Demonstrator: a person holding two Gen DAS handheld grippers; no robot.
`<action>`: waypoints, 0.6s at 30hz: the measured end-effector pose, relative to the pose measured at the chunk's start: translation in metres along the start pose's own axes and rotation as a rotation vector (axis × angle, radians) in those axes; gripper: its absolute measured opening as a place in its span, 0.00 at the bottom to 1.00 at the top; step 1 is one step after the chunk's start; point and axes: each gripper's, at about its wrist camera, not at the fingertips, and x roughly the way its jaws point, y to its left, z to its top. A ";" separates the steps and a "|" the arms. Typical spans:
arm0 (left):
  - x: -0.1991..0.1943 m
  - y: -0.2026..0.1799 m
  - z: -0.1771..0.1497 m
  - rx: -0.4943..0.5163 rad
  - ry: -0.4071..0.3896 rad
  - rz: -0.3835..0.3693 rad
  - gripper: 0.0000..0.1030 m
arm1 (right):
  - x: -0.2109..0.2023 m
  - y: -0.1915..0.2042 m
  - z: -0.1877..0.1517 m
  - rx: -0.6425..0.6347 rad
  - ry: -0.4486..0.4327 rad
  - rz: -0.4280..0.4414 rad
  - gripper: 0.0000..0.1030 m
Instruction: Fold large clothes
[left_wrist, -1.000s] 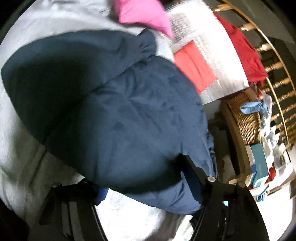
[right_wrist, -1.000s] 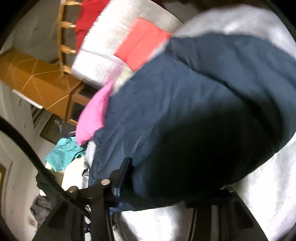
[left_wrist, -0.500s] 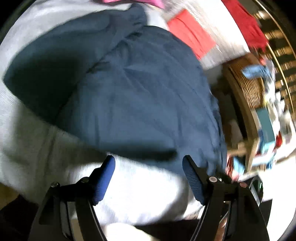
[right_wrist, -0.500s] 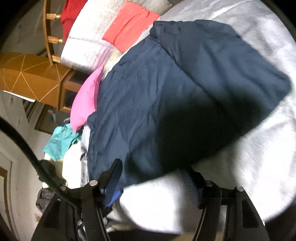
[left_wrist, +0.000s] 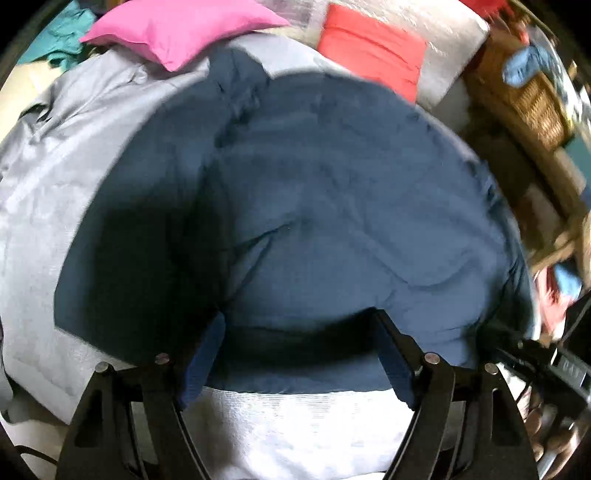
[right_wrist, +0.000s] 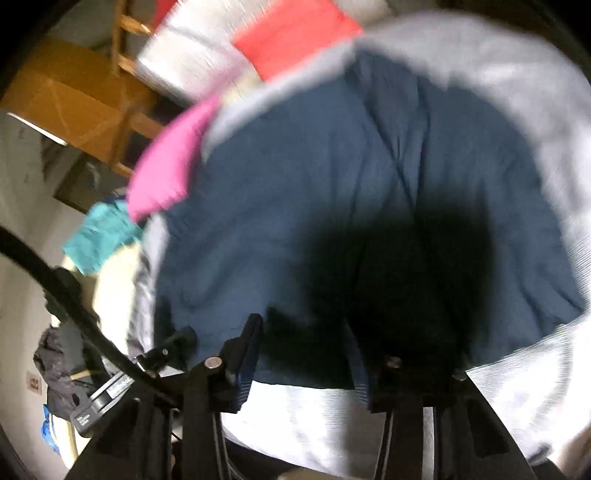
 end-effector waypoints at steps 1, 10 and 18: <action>-0.002 0.000 -0.001 0.013 -0.006 0.002 0.80 | 0.004 -0.001 -0.001 -0.004 0.007 -0.007 0.46; -0.022 0.024 0.074 -0.096 -0.074 0.014 0.80 | -0.021 0.032 0.053 -0.070 -0.147 0.045 0.46; 0.014 0.053 0.157 -0.285 -0.138 0.074 0.80 | 0.010 0.031 0.129 0.022 -0.210 0.061 0.49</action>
